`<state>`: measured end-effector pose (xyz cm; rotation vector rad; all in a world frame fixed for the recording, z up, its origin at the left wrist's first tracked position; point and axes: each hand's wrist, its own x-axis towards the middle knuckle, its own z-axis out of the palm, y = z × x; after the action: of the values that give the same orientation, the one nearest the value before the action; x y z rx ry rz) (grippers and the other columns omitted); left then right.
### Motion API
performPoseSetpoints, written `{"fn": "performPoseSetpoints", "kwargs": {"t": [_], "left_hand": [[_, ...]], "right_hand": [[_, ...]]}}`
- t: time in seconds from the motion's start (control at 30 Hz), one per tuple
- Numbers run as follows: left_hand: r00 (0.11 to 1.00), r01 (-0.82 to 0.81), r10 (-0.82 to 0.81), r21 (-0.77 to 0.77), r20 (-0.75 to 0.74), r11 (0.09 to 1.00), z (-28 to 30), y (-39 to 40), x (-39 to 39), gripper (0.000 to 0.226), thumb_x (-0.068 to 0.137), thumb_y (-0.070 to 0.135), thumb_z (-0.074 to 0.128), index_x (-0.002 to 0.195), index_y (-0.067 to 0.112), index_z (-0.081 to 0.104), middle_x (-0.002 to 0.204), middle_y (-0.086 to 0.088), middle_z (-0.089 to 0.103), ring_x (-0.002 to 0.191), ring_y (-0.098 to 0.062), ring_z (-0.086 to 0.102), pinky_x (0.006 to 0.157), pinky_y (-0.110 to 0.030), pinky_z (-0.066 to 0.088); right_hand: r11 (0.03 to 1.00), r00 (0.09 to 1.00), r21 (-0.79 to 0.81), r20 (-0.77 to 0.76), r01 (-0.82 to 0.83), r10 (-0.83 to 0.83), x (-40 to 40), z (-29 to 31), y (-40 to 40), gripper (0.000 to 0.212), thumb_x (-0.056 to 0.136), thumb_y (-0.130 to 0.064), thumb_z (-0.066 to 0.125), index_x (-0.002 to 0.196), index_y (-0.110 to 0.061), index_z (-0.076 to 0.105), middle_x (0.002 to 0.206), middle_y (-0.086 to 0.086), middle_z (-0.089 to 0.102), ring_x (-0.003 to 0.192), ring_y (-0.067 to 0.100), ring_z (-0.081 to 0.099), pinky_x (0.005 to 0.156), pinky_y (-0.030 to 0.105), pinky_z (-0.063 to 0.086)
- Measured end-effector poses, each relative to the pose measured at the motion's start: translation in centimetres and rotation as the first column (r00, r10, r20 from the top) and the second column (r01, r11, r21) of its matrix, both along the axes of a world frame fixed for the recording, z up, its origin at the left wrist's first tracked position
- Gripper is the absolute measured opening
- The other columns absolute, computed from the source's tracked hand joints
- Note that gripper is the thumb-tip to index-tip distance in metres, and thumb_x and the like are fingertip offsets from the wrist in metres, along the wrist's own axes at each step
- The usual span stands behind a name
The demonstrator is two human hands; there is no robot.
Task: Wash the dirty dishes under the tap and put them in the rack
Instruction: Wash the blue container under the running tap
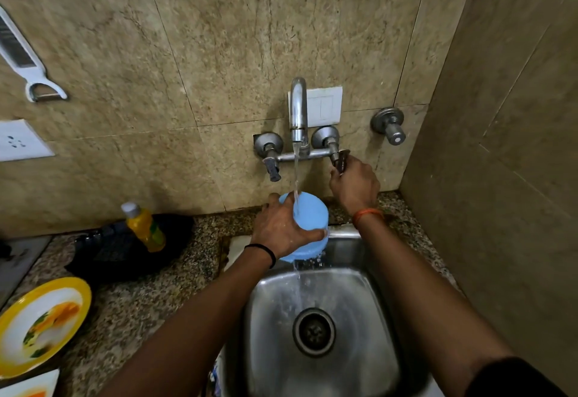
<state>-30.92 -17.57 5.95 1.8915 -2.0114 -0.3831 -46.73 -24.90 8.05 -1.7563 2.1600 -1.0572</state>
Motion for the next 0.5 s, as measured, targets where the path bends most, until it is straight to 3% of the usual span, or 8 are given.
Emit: {"fn": "performPoseSetpoints", "kwargs": {"t": [0.07, 0.17, 0.5], "left_hand": [[1.000, 0.000, 0.000, -0.002, 0.000, 1.000, 0.0, 0.1, 0.0, 0.100, 0.056, 0.079, 0.064, 0.140, 0.032, 0.035, 0.126, -0.005, 0.045, 0.112, -0.027, 0.052, 0.092, -0.039, 0.050], [1.000, -0.001, 0.001, 0.003, 0.001, 1.000, 0.1, 0.3, 0.0, 0.100, 0.058, 0.078, 0.065, 0.141, 0.034, 0.033, 0.129, -0.006, 0.044, 0.114, -0.028, 0.051, 0.094, -0.042, 0.049], [0.999, -0.016, 0.015, -0.022, -0.051, 1.000, 0.5, 1.1, 0.4, 0.094, 0.059, 0.073, 0.069, 0.138, 0.036, 0.036, 0.127, -0.004, 0.043, 0.111, -0.026, 0.053, 0.090, -0.038, 0.051]], "right_hand": [[1.000, 0.990, -0.029, -0.138, 0.003, -0.007, 0.2, 0.0, 0.4, 0.030, 0.090, -0.032, 0.057, 0.112, -0.011, 0.061, 0.104, 0.016, 0.067, 0.097, 0.036, 0.064, 0.078, 0.038, 0.049], [0.998, 0.976, -0.066, -0.218, -0.005, -0.009, 0.3, -0.2, 0.4, 0.032, 0.091, -0.032, 0.054, 0.112, -0.009, 0.060, 0.104, 0.016, 0.067, 0.095, 0.034, 0.064, 0.076, 0.037, 0.048], [0.999, 0.979, -0.050, -0.205, -0.006, -0.004, 0.0, 0.1, 0.4, 0.033, 0.090, -0.036, 0.057, 0.113, -0.013, 0.062, 0.105, 0.014, 0.068, 0.098, 0.033, 0.064, 0.077, 0.036, 0.048]]}}
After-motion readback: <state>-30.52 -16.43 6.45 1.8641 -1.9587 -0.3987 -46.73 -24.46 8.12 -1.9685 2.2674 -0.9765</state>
